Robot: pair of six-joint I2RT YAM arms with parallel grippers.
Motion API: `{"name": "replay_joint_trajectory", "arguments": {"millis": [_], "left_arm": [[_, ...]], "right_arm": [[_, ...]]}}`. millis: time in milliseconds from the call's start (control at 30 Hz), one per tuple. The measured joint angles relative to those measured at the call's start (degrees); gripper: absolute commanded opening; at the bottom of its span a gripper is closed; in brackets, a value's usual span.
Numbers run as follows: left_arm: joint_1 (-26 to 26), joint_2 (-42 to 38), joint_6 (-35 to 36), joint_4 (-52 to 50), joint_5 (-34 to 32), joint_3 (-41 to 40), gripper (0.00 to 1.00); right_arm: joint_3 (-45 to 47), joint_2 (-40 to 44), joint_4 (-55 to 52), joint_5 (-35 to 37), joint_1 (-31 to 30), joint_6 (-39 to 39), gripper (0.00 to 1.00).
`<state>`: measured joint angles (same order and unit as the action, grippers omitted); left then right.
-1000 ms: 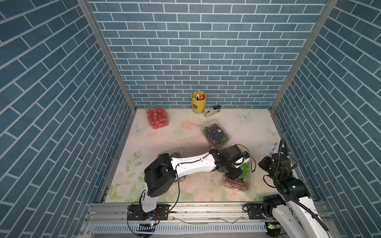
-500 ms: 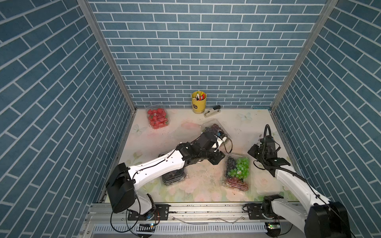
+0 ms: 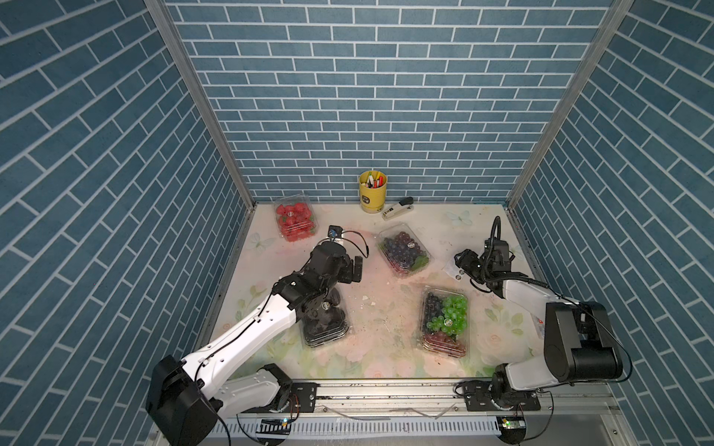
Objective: Label fruit boxes
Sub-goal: Place the label sticker at the center of the board, then reset both arms
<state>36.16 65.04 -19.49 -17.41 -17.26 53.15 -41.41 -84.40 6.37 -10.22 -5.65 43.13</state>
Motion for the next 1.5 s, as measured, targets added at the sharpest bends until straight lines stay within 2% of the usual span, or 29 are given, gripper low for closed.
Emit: {"name": "replay_joint_trajectory", "arguments": {"millis": [67,267,300,333,467,600,767,900,1067,1167,1233,1267,1500], "left_arm": [[-2.60,-0.44,-0.72,-0.04,-3.89,-0.87,1.00],[-12.94,0.00,-0.83,3.13,-11.10,-4.70,1.00],[-14.62,0.35,-0.63,4.44,-11.87,-5.57,1.00],[-16.55,0.85,-0.31,5.77,-12.57,-6.62,1.00],[-23.47,2.91,2.95,14.25,-14.21,-12.87,1.00],[-28.15,6.27,7.19,24.92,-14.21,-20.46,1.00],[-29.55,15.45,11.67,34.12,-12.72,-22.67,1.00],[-29.75,17.16,16.06,43.69,-9.99,-24.55,1.00],[-31.95,20.20,19.37,59.01,-3.52,-30.49,1.00],[-32.17,22.43,20.22,63.89,-1.31,-32.22,1.00],[-32.17,22.45,20.46,65.02,-0.72,-32.30,1.00],[-32.17,22.47,20.59,66.01,-0.57,-32.28,1.00],[-31.89,22.43,21.90,68.52,0.70,-32.28,1.00]], "right_arm": [[0.00,0.72,-1.88,1.40,0.09,-0.50,0.84],[0.13,8.22,-6.95,11.37,0.09,-4.92,0.86],[0.13,9.51,-7.08,13.09,0.09,-5.86,0.89],[0.13,10.84,-6.99,15.28,0.09,-7.02,0.98],[0.17,12.90,-5.62,22.95,0.09,-15.04,0.99],[2.21,12.94,-1.20,28.89,0.09,-22.97,0.99],[11.30,9.73,12.04,32.70,0.13,-31.28,0.99],[16.70,3.58,23.17,33.31,0.52,-35.65,0.99],[20.35,-0.52,34.93,30.12,3.45,-36.81,0.98],[21.68,-2.56,42.32,26.97,4.79,-37.38,0.96],[22.10,-3.19,43.85,25.83,4.98,-37.64,0.91],[21.97,-3.34,43.89,25.55,5.07,-37.44,0.99],[21.29,-3.48,44.30,25.49,5.27,-37.46,0.99]]}}
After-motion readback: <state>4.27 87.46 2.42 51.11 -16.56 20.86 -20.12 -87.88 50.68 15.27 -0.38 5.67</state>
